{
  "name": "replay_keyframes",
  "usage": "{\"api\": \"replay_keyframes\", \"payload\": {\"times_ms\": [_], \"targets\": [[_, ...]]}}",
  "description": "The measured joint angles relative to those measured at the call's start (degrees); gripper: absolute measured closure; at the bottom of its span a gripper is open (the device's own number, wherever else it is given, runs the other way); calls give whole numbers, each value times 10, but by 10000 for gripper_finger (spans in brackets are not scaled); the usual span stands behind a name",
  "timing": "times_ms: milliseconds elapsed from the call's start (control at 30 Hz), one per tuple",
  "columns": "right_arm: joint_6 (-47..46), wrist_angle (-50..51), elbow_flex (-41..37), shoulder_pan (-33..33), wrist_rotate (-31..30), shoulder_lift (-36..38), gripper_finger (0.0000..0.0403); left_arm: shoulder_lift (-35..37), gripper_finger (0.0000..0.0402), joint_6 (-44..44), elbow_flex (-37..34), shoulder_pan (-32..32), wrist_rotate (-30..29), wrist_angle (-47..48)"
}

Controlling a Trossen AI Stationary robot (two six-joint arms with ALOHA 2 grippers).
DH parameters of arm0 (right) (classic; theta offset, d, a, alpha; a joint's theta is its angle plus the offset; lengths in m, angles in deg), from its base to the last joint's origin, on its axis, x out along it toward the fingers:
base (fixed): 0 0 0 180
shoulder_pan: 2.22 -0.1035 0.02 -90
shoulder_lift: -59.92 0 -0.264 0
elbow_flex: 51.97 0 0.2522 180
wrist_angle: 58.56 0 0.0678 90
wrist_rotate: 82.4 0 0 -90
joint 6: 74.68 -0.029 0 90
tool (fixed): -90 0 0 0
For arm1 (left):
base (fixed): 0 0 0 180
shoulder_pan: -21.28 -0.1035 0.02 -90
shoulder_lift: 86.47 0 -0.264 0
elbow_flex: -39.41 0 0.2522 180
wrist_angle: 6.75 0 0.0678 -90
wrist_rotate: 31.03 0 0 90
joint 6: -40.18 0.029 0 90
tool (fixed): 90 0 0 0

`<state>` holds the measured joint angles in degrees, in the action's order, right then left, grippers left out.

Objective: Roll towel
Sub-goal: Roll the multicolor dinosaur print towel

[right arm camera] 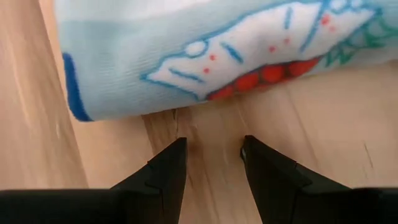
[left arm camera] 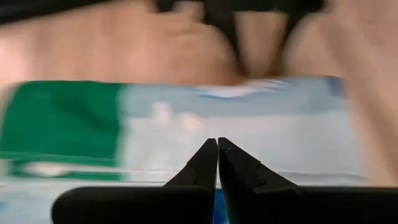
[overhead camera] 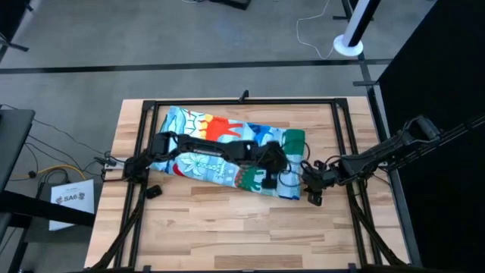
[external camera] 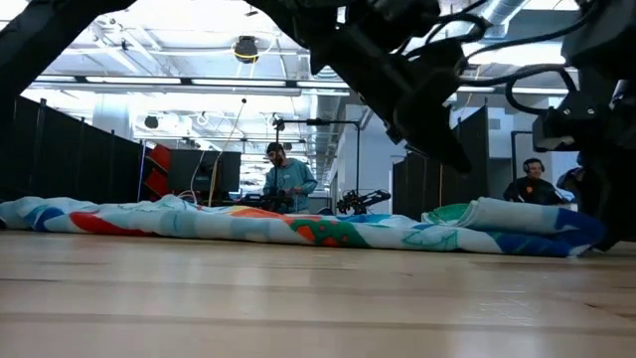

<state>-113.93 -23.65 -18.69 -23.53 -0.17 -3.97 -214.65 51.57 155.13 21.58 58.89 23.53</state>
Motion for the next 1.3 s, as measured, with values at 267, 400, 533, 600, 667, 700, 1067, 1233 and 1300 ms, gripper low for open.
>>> {"api": "replay_keyframes", "payload": {"times_ms": [267,400,533,600,667,700,1067,1233,1300], "targets": [[-9,-19,3,-28,14,-1,257,-27,402,-4,0,37,7,-34],[-13,-27,3,-27,15,-1,257,-65,402,-18,-1,41,33,-78],[-20,-34,3,-26,15,-1,257,-93,402,-26,-1,49,35,-93],[-32,-46,4,-26,17,-1,257,-100,402,-26,1,52,35,-93],[-34,-62,8,-26,18,-1,257,-105,402,-27,2,53,35,-96],[-34,-70,10,-27,19,-1,257,-105,402,-27,2,53,36,-94],[-33,-7,50,-33,18,0,257,-107,402,-29,1,53,39,-103],[4,-11,30,-56,6,-16,257,-107,402,-33,0,53,39,-106],[19,-22,22,-63,2,-35,257,-108,402,-37,0,53,39,-108]]}}
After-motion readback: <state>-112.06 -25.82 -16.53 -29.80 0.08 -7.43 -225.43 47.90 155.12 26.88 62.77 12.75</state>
